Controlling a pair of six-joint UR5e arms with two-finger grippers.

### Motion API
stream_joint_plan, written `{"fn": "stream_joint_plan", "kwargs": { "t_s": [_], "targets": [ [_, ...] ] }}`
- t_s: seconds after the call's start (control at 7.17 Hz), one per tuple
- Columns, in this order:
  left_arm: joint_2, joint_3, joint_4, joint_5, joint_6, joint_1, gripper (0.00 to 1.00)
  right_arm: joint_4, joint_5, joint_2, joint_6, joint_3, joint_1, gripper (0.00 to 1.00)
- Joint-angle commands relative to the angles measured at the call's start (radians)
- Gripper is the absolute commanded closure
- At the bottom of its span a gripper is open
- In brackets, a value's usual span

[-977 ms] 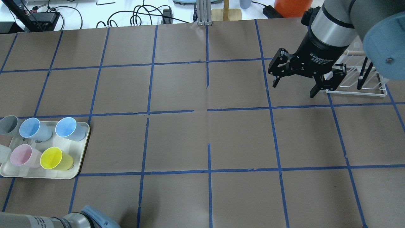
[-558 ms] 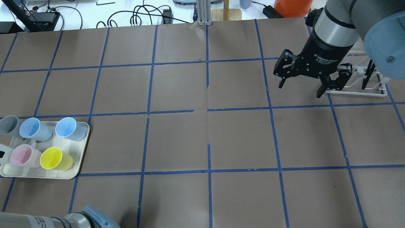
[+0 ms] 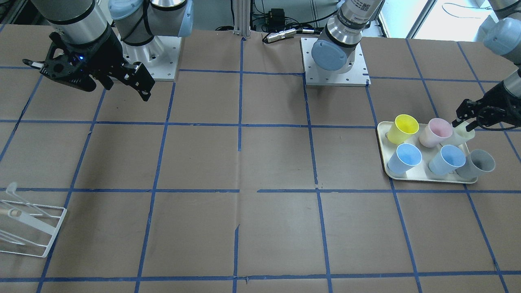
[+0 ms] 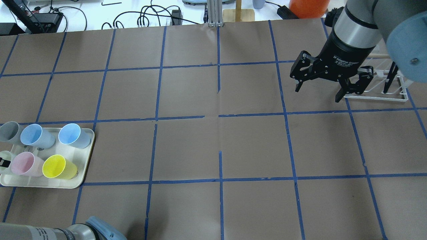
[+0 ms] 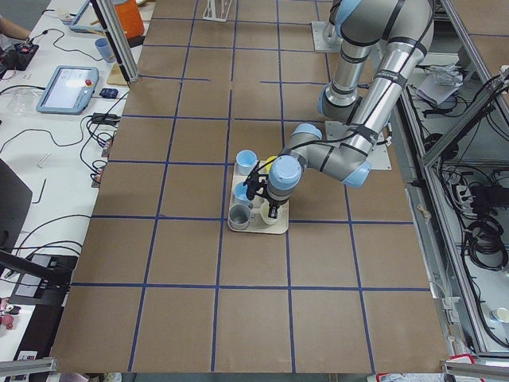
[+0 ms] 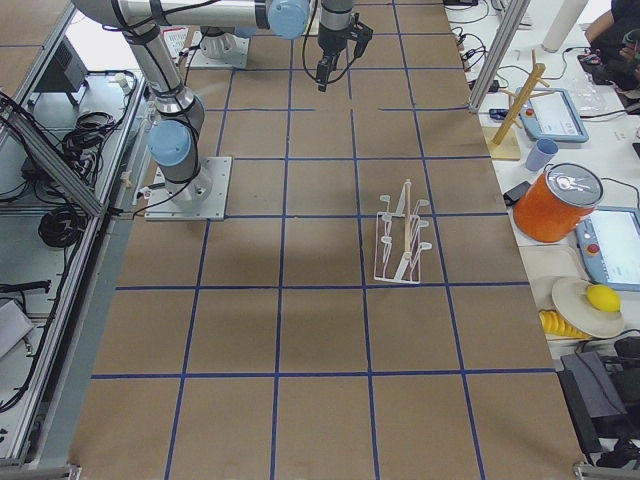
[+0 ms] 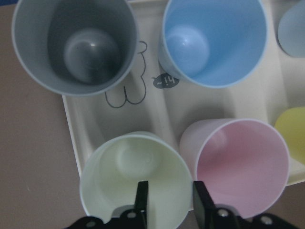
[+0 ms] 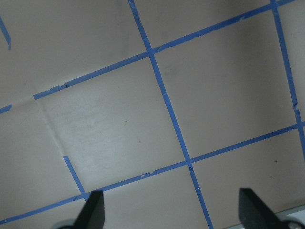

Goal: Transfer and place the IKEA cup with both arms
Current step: 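Lower the white cup into the tray slot with the left gripper, then open the left gripper and lift it away from the tray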

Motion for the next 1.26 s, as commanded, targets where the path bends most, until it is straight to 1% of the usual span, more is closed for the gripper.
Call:
{"fn": "stream_joint_plan", "kwargs": {
  "t_s": [0.0, 0.14, 0.28, 0.42, 0.56, 0.7, 0.98, 1.12],
  "targets": [
    [0.027, 0.027, -0.003, 0.005, 0.0, -0.002, 0.08, -0.002, 0.001, 0.001, -0.002, 0.0, 0.0, 0.0],
    [0.038, 0.07, -0.052, 0.005, -0.005, -0.028, 0.08, -0.002, -0.005, 0.001, -0.002, 0.0, -0.002, 0.0],
    [0.064, 0.125, -0.131, 0.007, -0.093, -0.083, 0.08, -0.002, -0.013, 0.001, -0.002, -0.003, -0.003, 0.0],
    [0.098, 0.195, -0.231, 0.013, -0.229, -0.193, 0.08, -0.002, -0.015, 0.003, -0.012, 0.0, -0.005, 0.0],
    [0.13, 0.246, -0.323, 0.013, -0.44, -0.343, 0.07, -0.005, -0.013, 0.003, -0.014, -0.004, -0.005, 0.0],
    [0.17, 0.254, -0.339, 0.016, -0.576, -0.496, 0.01, -0.004, -0.013, 0.001, -0.015, -0.009, -0.005, 0.0],
    [0.221, 0.257, -0.339, 0.013, -0.855, -0.731, 0.0, -0.004, -0.011, 0.001, -0.017, -0.009, -0.002, 0.0],
    [0.23, 0.268, -0.335, 0.022, -0.959, -0.84, 0.0, -0.007, -0.005, 0.001, -0.017, -0.011, -0.003, 0.0]
  ]
}}
